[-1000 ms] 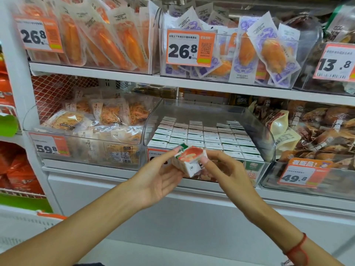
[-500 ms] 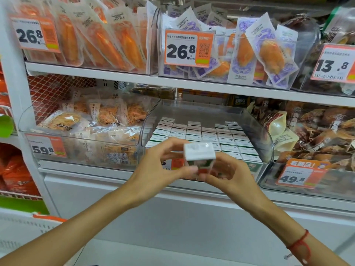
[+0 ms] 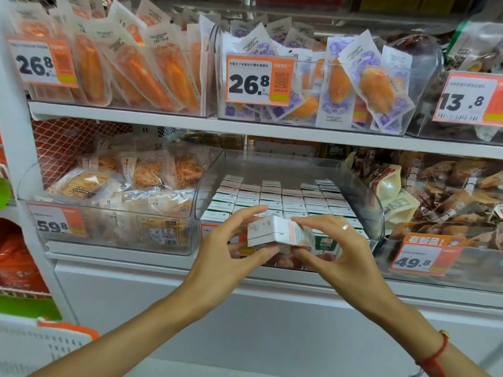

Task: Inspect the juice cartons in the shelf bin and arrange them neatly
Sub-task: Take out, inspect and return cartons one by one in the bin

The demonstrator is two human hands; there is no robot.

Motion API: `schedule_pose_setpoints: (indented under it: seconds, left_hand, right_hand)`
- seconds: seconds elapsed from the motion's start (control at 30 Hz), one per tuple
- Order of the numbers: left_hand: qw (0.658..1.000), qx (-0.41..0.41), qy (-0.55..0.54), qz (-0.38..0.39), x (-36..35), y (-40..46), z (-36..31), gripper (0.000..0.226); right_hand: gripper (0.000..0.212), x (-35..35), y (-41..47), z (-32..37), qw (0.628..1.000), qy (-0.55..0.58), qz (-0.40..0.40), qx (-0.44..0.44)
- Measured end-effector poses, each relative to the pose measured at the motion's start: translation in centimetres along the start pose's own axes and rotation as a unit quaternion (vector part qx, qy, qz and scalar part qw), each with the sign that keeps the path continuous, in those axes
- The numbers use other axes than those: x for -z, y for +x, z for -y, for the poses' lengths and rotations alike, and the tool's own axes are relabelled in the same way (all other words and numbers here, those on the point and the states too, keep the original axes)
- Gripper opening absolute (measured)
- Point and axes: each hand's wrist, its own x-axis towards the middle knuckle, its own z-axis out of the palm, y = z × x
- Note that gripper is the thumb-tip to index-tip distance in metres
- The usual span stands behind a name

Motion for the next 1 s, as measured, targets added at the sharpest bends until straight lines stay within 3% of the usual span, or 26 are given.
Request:
schedule_pose_setpoints:
  seconds: [0.1, 0.2, 0.33, 0.43, 0.57, 0.73, 0.83, 1.0]
  left_hand:
    - [1.000, -0.016, 0.006, 0.002, -0.4, 0.7, -0.4, 0.045]
    - [0.999, -0.013, 0.015, -0.043, -0.9, 2.6, -0.4, 0.043]
    - [0.994, -0.019, 0.062, -0.093, -1.9, 6.8, 1.0, 0.040]
    - [0.991, -0.008, 0.085, -0.101, -3.4, 10.9, 2.6, 0.044]
    - [0.983, 0.000, 0.147, -0.110, -5.7, 16.3, 4.7, 0.045]
    - [0.964, -0.007, 0.261, -0.057, -7.1, 20.7, 6.9, 0.049]
    - [0.936, -0.026, 0.352, -0.008, -6.8, 21.8, 7.1, 0.048]
    - [0.887, 0.031, 0.440, 0.139, -6.4, 23.9, 6.0, 0.054]
  right_hand:
    - [0.048, 0.3, 0.4, -0.9, 1.000, -0.018, 0.002, 0.005]
    - [0.047, 1.2, 1.2, -2.8, 0.999, -0.035, -0.005, -0.034]
    - [0.048, 2.5, 1.0, -6.5, 0.975, -0.207, 0.037, -0.076]
    - [0.047, 1.8, 0.4, -7.8, 0.950, -0.308, 0.025, -0.040]
    - [0.043, 1.4, 0.4, -8.4, 0.948, -0.318, -0.004, -0.007]
    - [0.041, 1.3, 0.4, -8.7, 0.946, -0.323, -0.023, 0.005]
    - [0.042, 1.4, 0.4, -8.9, 0.947, -0.320, -0.024, 0.002]
    - [0.044, 1.1, 0.3, -9.1, 0.944, -0.330, -0.021, -0.006]
